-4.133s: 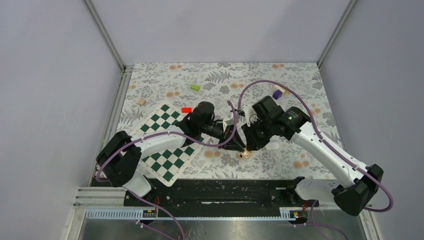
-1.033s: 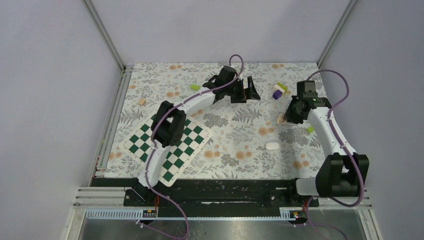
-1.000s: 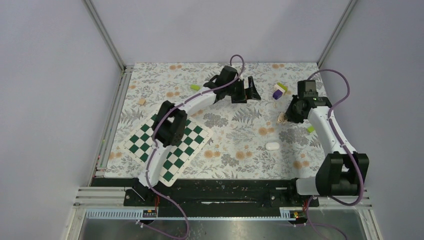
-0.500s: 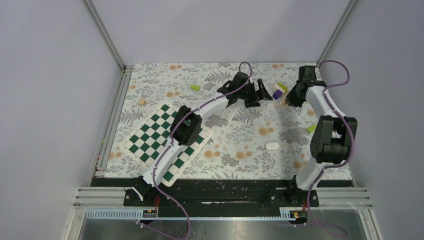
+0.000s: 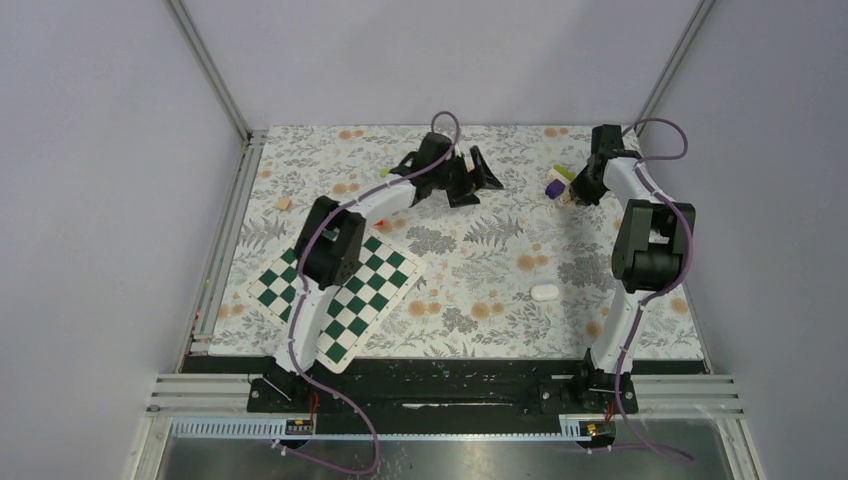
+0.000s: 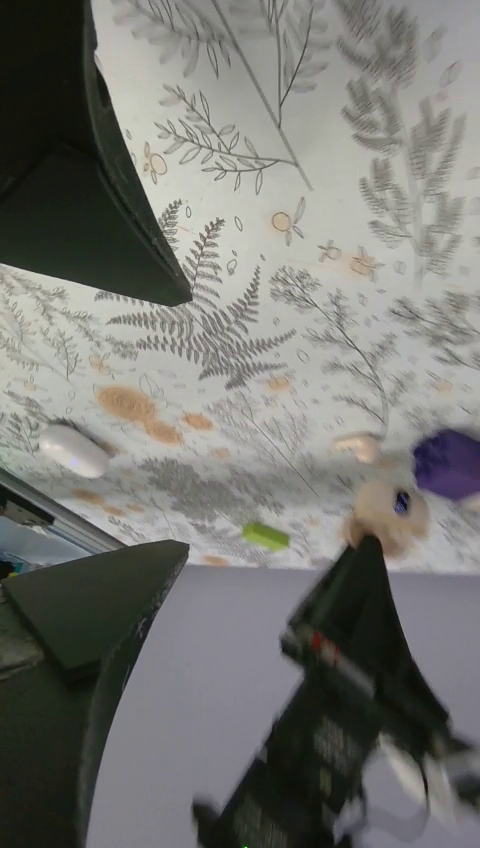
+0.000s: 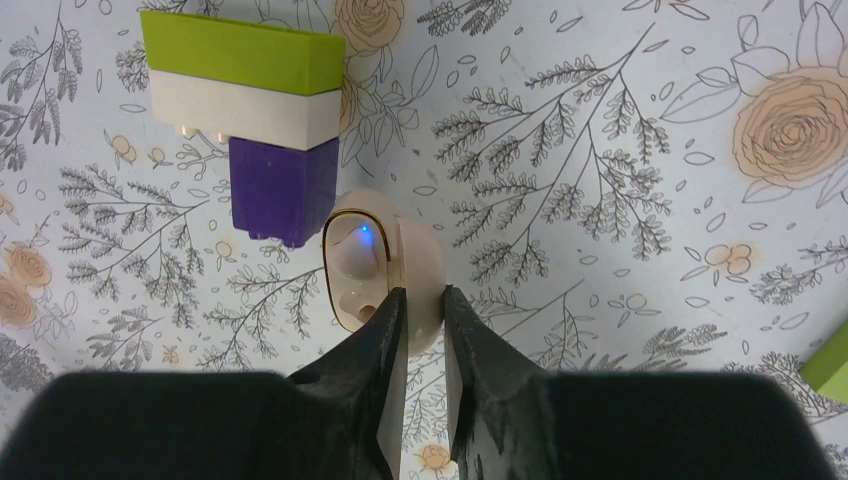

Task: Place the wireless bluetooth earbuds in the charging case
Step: Pick up the right earbud from the corner of the board.

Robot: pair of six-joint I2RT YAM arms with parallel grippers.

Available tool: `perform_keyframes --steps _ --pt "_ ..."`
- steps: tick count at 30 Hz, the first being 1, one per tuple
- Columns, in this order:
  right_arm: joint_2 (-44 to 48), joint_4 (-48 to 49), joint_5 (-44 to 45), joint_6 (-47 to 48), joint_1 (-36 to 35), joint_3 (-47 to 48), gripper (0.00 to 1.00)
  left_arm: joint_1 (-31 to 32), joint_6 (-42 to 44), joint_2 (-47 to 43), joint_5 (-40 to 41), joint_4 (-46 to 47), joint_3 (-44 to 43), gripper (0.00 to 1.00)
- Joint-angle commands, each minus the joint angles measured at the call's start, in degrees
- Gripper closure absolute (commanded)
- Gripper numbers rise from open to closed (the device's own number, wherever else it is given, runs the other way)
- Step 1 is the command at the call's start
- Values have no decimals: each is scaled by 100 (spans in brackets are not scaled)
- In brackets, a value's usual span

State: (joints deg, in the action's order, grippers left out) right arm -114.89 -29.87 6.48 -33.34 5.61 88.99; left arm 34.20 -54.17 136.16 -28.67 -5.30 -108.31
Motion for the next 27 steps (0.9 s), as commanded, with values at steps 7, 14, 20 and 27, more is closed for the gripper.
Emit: perform_keyframes --steps 7,14,20,27 --pt "-468 -174 -155 -59 21 555 100 -431 294 -1615 -336 461 750 11" --pt "-575 -297 -453 -13 11 590 100 -593 390 -1979 -446 476 998 11" --pt "-522 -294 -841 134 -162 469 100 -690 381 -2111 -522 504 1187 11" --pt "-143 -261 -1067 126 -524 55 100 -779 380 -2149 -541 504 1246 11"
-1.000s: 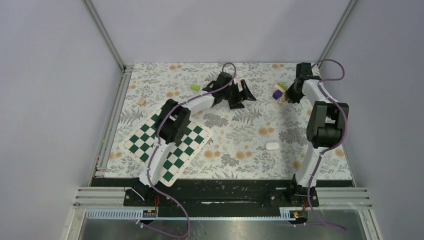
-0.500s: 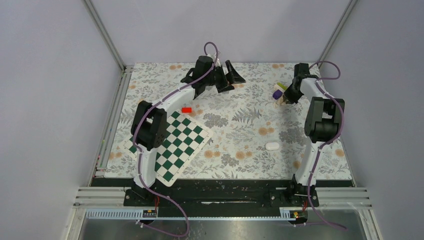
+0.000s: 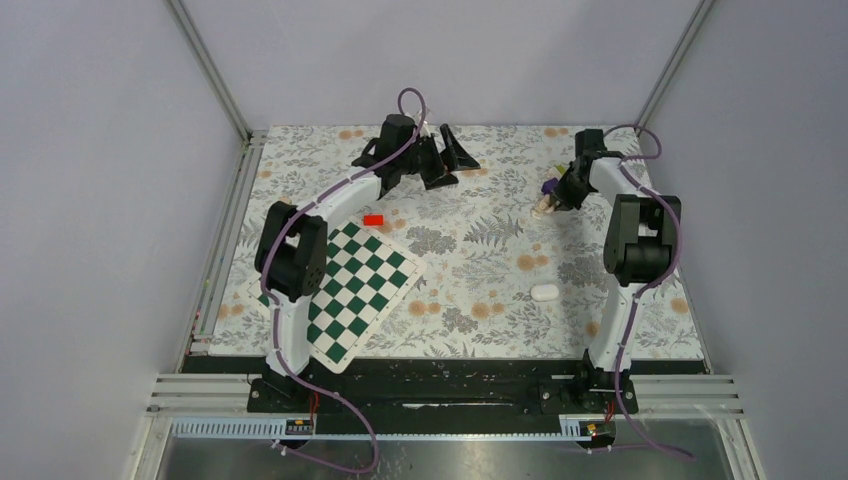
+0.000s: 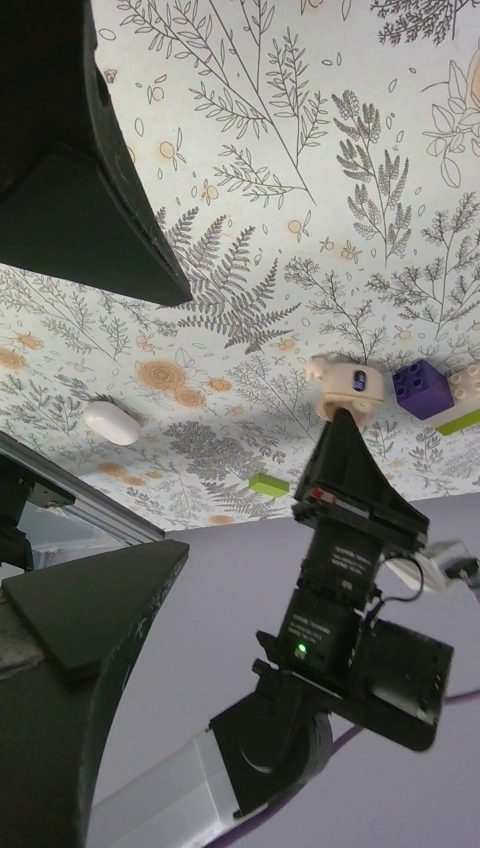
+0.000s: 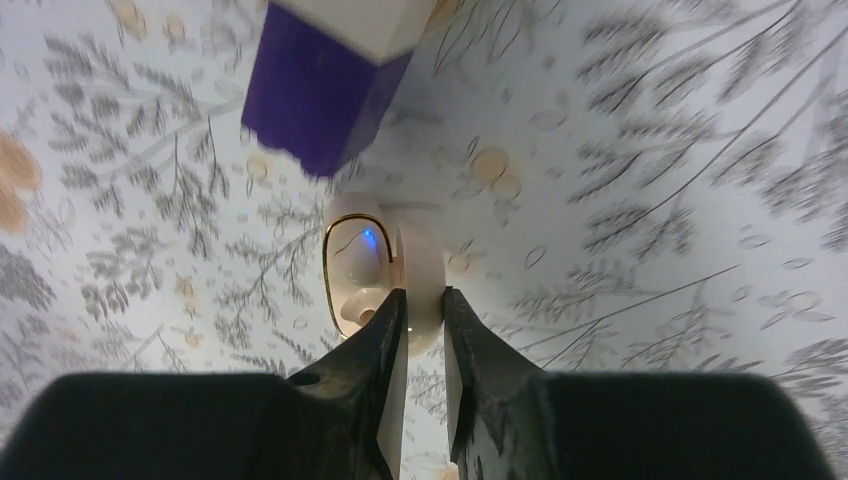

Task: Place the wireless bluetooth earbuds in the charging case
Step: Pick up the right earbud from the corner of the board.

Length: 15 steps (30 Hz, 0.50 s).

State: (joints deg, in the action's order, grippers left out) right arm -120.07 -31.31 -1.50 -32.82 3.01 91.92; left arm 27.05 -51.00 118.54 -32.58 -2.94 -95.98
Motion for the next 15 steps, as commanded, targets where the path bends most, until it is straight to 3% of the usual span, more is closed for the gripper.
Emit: perform_keyframes --steps 1,15 --pt "449 -108 -306 62 -269 -333 100 -83 64 -389 -148 268 18 11" --pt "1897 683 -1026 -354 -1134 -2321 100 -193 85 -564 -185 241 286 10"
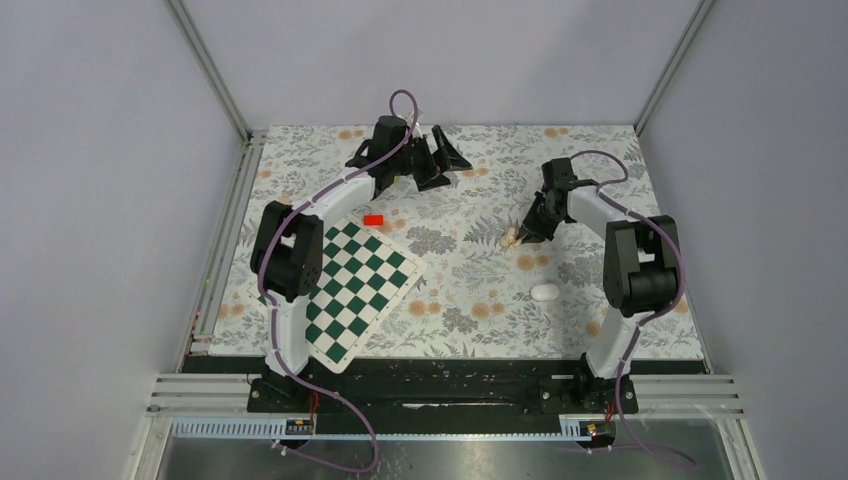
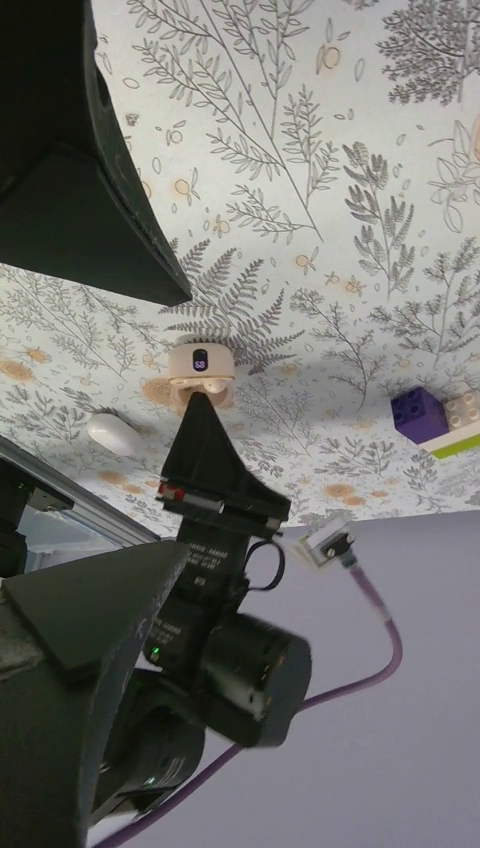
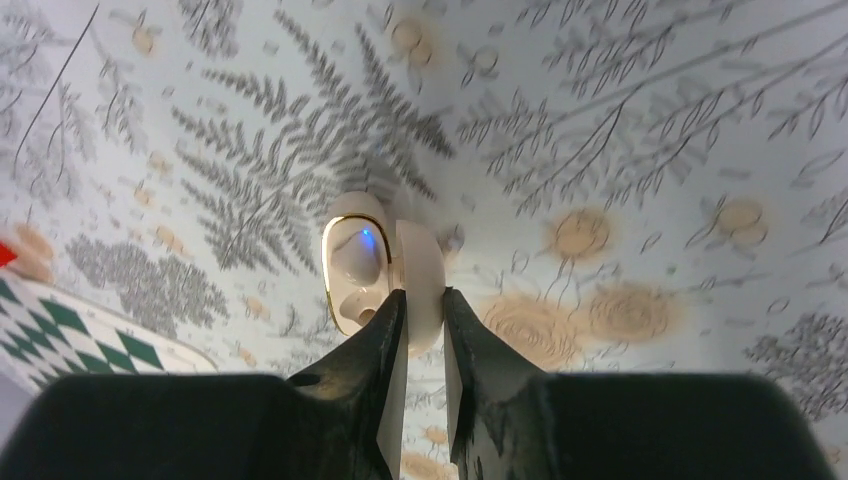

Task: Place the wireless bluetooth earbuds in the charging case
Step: Pick up the right earbud from the corner of the board.

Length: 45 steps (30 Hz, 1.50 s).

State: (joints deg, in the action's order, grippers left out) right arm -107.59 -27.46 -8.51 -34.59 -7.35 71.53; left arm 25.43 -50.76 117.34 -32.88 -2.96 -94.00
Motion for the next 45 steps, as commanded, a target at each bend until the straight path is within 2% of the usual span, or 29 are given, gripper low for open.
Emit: perform_keyframes --steps 1,7,12,15,19,20,29,36,41,45 --pt "759 289 -331 -156 -102 -329 100 -34 47 -451 -169 258 122 10" --pt "1209 -26 46 144 -106 -372 100 -31 35 -566 -187 275 287 10" --pt "1414 -247 802 482 -100 -594 100 6 154 -588 -188 195 280 10" --pt "1384 -247 1024 549 -53 -681 100 133 412 -462 -31 -196 142 6" --pt "1101 -204 1030 528 31 -487 100 547 1352 -21 526 -1794 -743 1" --pt "1021 -213 1034 544 30 -395 100 603 1395 62 559 -1910 -803 1" --pt "515 15 527 402 -227 -336 100 638 1401 97 586 -1866 -657 1" --pt "774 389 -317 289 -560 -332 100 636 1525 70 677 -1943 -542 1" --pt "1318 37 242 600 -457 -328 100 685 1762 198 796 -2199 -654 1" --pt "1742 -168 337 806 63 -657 100 944 2228 408 1240 -2547 -852 1"
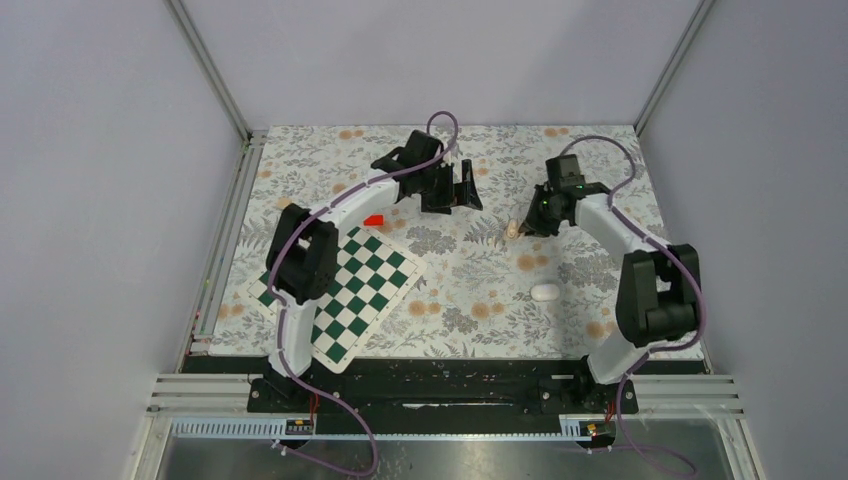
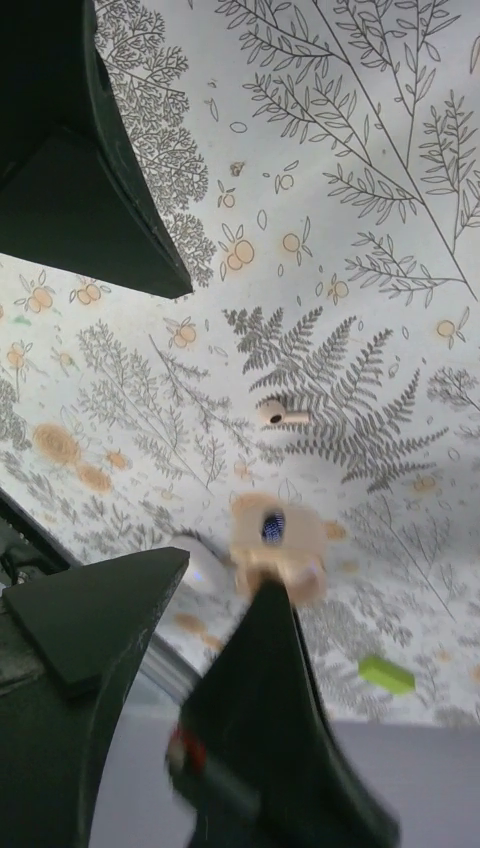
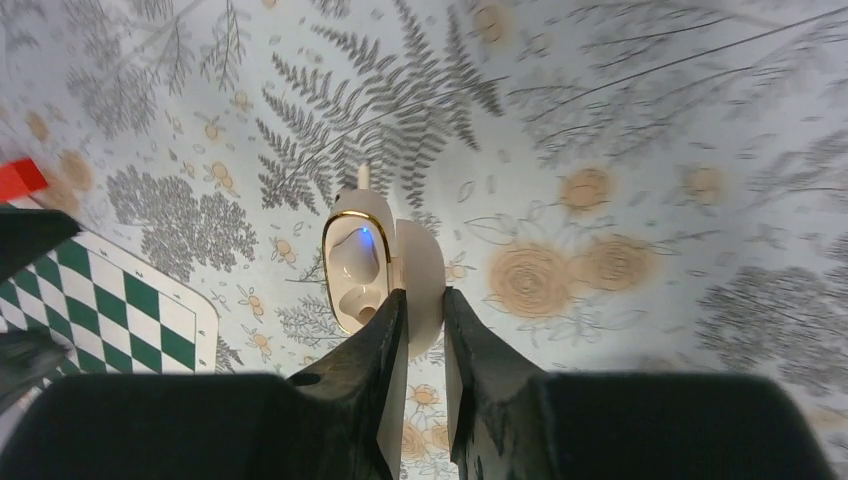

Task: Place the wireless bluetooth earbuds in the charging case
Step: Pick up the right earbud from the corner of the board.

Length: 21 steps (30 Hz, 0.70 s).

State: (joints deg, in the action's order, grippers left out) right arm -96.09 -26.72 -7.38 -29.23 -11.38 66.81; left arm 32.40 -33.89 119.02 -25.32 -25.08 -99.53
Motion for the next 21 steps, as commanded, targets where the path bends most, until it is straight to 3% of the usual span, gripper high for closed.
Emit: perform_keyframes --steps 1,6,9,10,21 --pt "699 -229 92 273 668 -317 100 334 673 323 529 -419 -386 1" --pt "1382 -100 -496 286 1556 -923 100 618 899 921 682 -999 -1179 7" --pt "1717 -156 -476 325 1650 -1080 100 707 691 1137 859 -1016 -1432 18" --pt "1805 -159 -486 316 1655 -1127 100 775 602 1197 960 -1042 -1553 27" --pt "1910 -157 -647 278 1654 -1218 100 1106 341 1978 1800 -1379 -2431 50"
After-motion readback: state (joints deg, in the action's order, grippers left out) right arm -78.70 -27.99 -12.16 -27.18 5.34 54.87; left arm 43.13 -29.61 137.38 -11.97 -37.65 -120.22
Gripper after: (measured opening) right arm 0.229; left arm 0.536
